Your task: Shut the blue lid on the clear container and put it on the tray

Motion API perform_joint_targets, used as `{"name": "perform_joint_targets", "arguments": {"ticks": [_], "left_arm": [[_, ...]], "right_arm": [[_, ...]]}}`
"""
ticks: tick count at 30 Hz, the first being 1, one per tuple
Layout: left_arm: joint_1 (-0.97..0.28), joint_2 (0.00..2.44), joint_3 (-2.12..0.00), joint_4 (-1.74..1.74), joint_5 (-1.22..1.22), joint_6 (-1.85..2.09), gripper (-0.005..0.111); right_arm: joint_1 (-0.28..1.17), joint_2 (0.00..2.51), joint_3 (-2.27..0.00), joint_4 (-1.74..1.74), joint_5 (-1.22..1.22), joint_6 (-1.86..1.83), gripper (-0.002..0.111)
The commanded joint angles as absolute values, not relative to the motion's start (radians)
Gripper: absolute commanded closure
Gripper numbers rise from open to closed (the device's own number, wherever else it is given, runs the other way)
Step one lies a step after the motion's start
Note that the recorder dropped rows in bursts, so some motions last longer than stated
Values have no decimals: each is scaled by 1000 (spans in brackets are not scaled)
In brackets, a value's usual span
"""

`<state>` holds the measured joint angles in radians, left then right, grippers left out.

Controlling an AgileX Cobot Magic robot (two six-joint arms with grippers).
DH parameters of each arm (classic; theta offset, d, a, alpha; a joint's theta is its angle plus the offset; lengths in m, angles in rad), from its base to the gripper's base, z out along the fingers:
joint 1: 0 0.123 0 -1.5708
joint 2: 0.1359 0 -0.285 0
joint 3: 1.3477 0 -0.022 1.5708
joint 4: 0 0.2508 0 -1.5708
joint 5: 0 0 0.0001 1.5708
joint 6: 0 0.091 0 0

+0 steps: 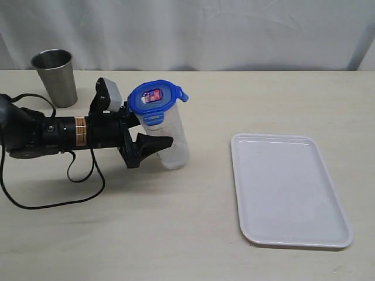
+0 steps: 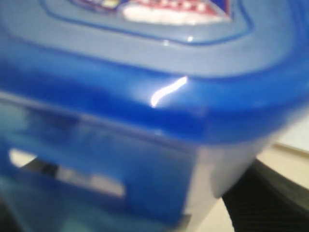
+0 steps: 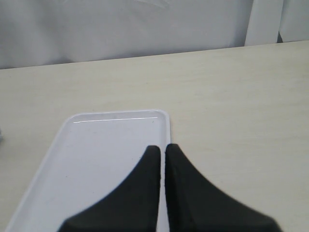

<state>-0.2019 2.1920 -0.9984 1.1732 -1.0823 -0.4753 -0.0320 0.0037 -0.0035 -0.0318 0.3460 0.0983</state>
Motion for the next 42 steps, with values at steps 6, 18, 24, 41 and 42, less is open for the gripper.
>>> {"name": "perform_joint_targets", "arguments": {"ticks": [6, 18, 24, 41, 42], "left_arm": [[-182, 2097, -921, 1195, -1063, -479, 107], [-182, 2083, -920, 1310, -998, -524, 107], [-182, 2083, -911, 1330, -971, -519, 107], [-182, 2083, -911, 1342, -985, -491, 107], [-182, 2083, -911, 1342, -985, -491, 107]], "right_arm": [[-33, 0, 0, -31, 344, 104, 104], [-33, 0, 0, -31, 344, 104, 104], [-33, 0, 0, -31, 344, 104, 104], [-33, 0, 0, -60, -104, 83, 104], [-33, 0, 0, -60, -143, 83, 104]]}}
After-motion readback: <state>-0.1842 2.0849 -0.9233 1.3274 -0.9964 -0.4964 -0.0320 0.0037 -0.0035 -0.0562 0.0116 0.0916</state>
